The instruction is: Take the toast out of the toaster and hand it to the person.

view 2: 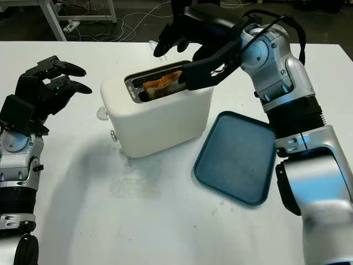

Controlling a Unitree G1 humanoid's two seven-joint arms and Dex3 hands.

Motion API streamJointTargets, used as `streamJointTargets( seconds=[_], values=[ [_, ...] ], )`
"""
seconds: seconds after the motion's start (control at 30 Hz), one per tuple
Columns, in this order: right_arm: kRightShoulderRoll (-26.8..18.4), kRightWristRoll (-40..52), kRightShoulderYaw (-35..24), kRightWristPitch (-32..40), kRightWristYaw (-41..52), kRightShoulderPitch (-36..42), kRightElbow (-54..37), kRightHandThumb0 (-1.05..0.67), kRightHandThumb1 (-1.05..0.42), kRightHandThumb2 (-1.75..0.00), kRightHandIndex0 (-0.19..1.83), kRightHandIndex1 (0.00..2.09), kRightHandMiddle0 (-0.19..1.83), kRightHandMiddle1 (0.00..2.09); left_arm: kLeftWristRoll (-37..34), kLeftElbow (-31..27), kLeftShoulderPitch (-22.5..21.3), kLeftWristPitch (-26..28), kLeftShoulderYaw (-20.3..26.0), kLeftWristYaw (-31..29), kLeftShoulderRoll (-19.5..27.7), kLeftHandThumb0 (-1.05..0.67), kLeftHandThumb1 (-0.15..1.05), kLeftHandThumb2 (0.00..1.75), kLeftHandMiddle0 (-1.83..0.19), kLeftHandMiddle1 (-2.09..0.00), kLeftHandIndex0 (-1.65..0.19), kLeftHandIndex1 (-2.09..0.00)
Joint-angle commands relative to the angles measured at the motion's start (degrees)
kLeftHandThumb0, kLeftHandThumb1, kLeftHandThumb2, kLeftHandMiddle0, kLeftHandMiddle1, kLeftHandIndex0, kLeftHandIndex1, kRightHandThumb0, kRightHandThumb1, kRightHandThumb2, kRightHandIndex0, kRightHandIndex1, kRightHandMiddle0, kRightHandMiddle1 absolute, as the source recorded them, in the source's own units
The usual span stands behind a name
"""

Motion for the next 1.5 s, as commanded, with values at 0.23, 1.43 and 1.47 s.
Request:
streamJointTargets(
  seconds=[0.23, 1.43, 1.47],
  values=[
    [0.27, -0.41, 1.00, -2.55, -1.07, 0.93, 1.60, -0.50, -0.58, 0.00, 0.63, 0.75, 0.89, 0.01, -0.47, -0.30, 0.44, -0.23, 0.11, 0.01, -0.38, -1.05, 0.92, 0.06, -0.89, -0.89, -0.73, -0.94],
    [2.34, 0.38, 3.69, -6.05, -0.16, 2.13, 2.76, -0.50, -0.60, 0.00, 0.62, 0.72, 0.92, 0.02, -0.16, -0.87, 0.60, 0.59, 0.05, 0.45, -0.36, -1.05, 0.92, 0.05, -0.89, -0.87, -0.73, -0.93],
    [2.49, 0.47, 3.69, -6.32, -0.18, 2.16, 2.91, -0.50, -0.60, 0.00, 0.62, 0.72, 0.92, 0.02, -0.08, -0.89, 0.65, 0.55, 0.05, 0.49, -0.34, -1.05, 0.92, 0.06, -0.89, -0.88, -0.73, -0.93]
  ],
)
